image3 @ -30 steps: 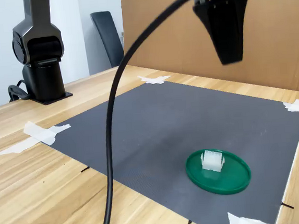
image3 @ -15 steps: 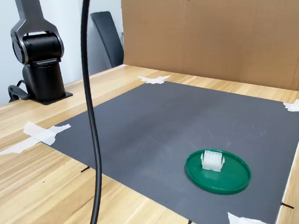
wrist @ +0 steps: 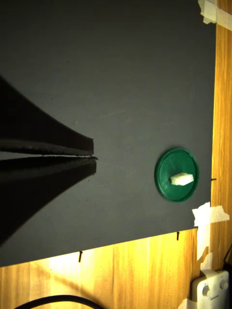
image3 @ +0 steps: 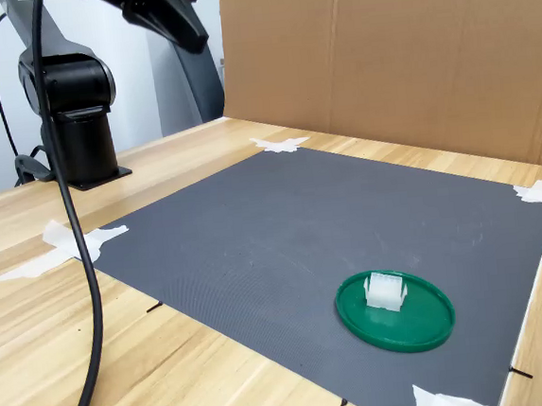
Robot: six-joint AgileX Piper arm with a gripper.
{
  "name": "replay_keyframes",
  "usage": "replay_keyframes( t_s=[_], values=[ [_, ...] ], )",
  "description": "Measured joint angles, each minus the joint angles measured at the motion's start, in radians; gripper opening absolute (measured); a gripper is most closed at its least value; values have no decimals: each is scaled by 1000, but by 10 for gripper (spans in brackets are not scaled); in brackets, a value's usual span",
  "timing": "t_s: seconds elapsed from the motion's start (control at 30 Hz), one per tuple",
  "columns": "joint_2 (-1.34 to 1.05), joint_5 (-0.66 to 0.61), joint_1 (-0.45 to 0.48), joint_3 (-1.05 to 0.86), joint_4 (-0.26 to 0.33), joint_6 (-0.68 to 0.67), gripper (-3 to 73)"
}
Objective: Grasp a white terminal and put it in the green lid.
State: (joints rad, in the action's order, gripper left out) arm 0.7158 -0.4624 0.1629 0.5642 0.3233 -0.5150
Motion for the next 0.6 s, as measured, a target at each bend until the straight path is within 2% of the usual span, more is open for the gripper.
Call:
replay_keyframes(
  t_s=[0.2, 0.3, 0.6],
  values=[
    [-252, 162, 0, -263, 51, 0, -26],
    [-457, 168, 0, -368, 54, 0, -26],
    [-662, 172, 0, -542, 54, 0, -26]
  ],
)
